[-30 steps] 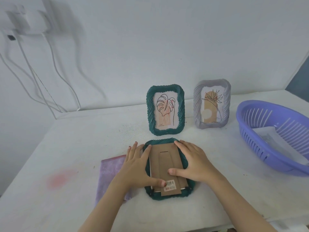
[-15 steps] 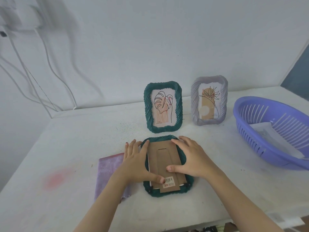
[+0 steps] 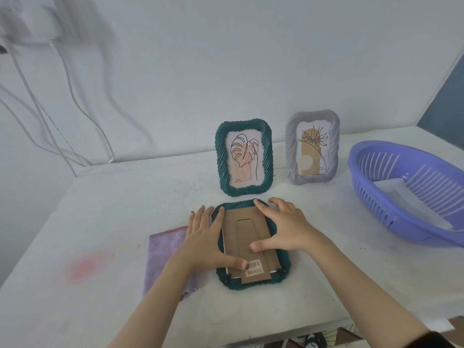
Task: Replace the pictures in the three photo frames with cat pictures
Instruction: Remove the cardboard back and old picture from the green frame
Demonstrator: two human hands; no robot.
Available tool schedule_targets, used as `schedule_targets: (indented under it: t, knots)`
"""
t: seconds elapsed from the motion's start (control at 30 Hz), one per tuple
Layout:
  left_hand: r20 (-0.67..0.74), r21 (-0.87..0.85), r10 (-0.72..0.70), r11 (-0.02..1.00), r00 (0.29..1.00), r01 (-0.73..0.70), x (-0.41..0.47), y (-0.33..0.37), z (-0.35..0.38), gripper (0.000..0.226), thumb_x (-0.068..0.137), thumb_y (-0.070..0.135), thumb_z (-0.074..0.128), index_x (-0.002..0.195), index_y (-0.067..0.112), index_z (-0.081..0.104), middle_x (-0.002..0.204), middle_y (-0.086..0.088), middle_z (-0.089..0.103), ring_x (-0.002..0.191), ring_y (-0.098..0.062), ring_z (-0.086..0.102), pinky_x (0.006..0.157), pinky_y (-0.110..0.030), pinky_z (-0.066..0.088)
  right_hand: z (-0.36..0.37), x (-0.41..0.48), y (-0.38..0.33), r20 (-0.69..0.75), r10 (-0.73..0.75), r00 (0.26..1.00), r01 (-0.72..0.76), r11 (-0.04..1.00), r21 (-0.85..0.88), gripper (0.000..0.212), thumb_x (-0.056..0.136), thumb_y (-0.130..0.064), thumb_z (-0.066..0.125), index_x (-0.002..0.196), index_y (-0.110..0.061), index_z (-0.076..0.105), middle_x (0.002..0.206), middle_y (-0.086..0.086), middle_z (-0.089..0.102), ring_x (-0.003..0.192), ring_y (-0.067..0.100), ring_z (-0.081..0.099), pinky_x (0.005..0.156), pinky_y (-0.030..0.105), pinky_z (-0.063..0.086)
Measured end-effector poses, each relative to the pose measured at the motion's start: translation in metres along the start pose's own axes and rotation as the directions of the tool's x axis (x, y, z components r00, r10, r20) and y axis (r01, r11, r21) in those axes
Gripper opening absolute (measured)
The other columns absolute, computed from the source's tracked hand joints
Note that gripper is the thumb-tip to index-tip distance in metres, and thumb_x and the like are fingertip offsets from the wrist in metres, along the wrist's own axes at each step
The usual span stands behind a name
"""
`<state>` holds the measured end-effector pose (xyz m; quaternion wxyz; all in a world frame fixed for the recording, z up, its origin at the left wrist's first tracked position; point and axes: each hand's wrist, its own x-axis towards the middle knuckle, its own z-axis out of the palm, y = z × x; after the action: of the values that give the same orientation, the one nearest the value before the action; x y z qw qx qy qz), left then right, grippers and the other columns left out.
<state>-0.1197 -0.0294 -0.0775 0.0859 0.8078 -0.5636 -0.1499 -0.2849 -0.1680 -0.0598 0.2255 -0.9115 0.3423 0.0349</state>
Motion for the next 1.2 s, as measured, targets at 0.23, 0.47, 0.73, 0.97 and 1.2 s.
schedule_targets:
  t: [0.23,0.47,0.73,0.97,1.2]
  knots:
    - [-0.256,0.036,0.136,0.991,0.957,-0.131,-0.031,0.002,0.012,0.103,0.063,0.089,0.016,0.147,0.03,0.003,0.156,0.004,-0.005,0.137,-0.007,-0.02,0.109,-0.029,-0.017,0.024,-0.032,0.006,-0.214,-0.069,0.974,0.131,0.947,0.292,0.081,0.071,-0.058,0.068,0.137,-0.053,0.022,0.155,-0.015,0.007,0.142,0.01,0.005,0.112,0.037,0.017]
    - [-0.394,-0.13,0.205,0.952,0.896,-0.276,-0.072,-0.007,0.027,0.075,0.066,0.079,0.051,0.13,0.04,0.045,0.144,0.023,0.029,0.14,0.001,0.01,0.115,-0.026,-0.003,0.036,-0.068,0.015,-0.267,-0.122,0.956,0.225,0.888,0.401,0.063,0.067,-0.056,0.072,0.123,-0.056,0.042,0.14,-0.036,0.017,0.133,-0.014,0.012,0.108,0.017,0.015]
    - [-0.5,-0.242,0.147,0.923,0.853,-0.301,-0.084,-0.009,0.042,0.028,0.07,0.06,0.06,0.089,0.04,0.065,0.128,0.022,0.05,0.133,0.003,0.028,0.113,-0.033,0.014,0.05,-0.085,0.017,-0.34,-0.149,0.929,0.271,0.898,0.346,0.027,0.065,-0.049,0.075,0.09,-0.046,0.063,0.139,-0.037,0.02,0.129,-0.02,0.013,0.101,0.01,0.013]
    - [-0.531,-0.271,0.11,0.917,0.84,-0.291,-0.082,-0.004,0.044,0.035,0.07,0.055,0.06,0.101,0.039,0.065,0.124,0.02,0.052,0.127,0.002,0.034,0.109,-0.034,0.017,0.054,-0.091,0.016,-0.381,-0.122,0.917,0.254,0.913,0.32,0.022,0.066,-0.041,0.078,0.08,-0.04,0.061,0.143,-0.037,0.015,0.131,-0.019,0.01,0.099,0.006,0.01]
    - [-0.507,-0.31,0.111,0.902,0.855,-0.3,-0.08,-0.004,0.045,0.028,0.073,0.052,0.059,0.092,0.036,0.07,0.123,0.019,0.054,0.128,0.004,0.032,0.109,-0.032,0.018,0.058,-0.089,0.015,-0.405,-0.087,0.91,0.249,0.897,0.365,0.02,0.065,-0.038,0.078,0.076,-0.038,0.062,0.141,-0.033,0.025,0.13,-0.017,0.017,0.099,0.005,0.012]
